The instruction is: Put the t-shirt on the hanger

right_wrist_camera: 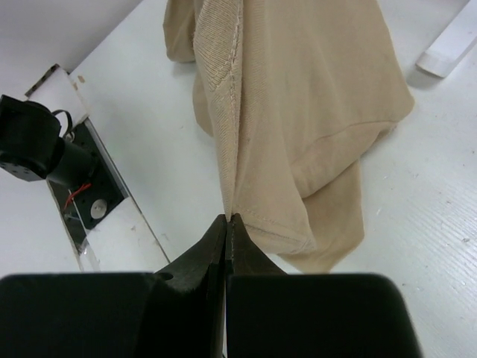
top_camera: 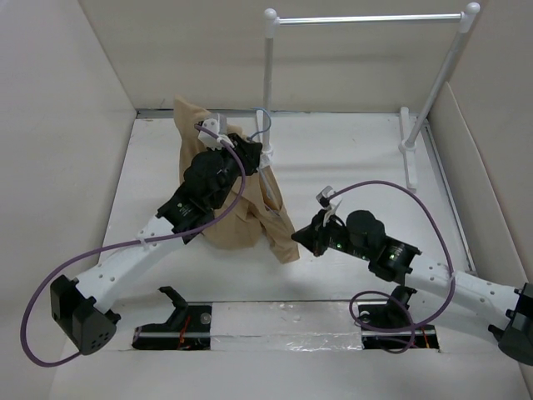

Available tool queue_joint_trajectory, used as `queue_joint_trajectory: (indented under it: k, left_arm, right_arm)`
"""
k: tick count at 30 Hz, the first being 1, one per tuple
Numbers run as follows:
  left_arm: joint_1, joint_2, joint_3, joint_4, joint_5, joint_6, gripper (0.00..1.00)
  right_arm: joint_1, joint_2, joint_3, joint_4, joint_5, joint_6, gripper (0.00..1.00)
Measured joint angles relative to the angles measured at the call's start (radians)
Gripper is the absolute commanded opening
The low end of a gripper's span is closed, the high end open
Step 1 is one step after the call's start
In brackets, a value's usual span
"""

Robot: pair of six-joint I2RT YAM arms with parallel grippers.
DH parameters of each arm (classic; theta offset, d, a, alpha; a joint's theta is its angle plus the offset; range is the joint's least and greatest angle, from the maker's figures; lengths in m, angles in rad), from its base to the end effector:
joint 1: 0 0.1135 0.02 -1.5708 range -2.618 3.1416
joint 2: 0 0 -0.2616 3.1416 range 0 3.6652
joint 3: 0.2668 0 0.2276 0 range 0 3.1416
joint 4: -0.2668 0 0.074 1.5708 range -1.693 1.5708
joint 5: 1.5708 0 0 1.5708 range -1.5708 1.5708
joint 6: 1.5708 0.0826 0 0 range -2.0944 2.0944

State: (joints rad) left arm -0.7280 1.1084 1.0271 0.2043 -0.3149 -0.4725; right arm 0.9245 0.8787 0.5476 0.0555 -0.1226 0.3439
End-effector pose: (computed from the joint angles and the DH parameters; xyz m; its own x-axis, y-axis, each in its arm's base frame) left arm 0.2248 -0.1661 0.4083 -0.1019 -0.4888 -0.8664 0.4007 0.7770 -0.4855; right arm 0.1306 0.1899 0.2578 -0.4453 -0.0347 -0.8947 -0.7574 0.5475 0.3558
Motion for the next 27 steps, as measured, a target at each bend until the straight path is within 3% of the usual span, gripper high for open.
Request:
queue_joint_trajectory:
  k: [13,21,27]
  left_arm:
    - [0.013,0.001,0.074,-0.053,0.085,-0.005,0.0]
    - [0.09,0.003,0.112,-0.099,0.151,-0.028,0.0]
    - [0.091,0.009,0.082,-0.019,0.173,-0.021,0.0]
  right_arm:
    - [0.0,0.051,-0.001,-0.011,0.004,0.002,0.0]
    - [0.0,0.111,0.014,0.001,0.034,0.015,0.0]
    - [0.035,0.059,0.027,-0.027,0.027,0.015,0.0]
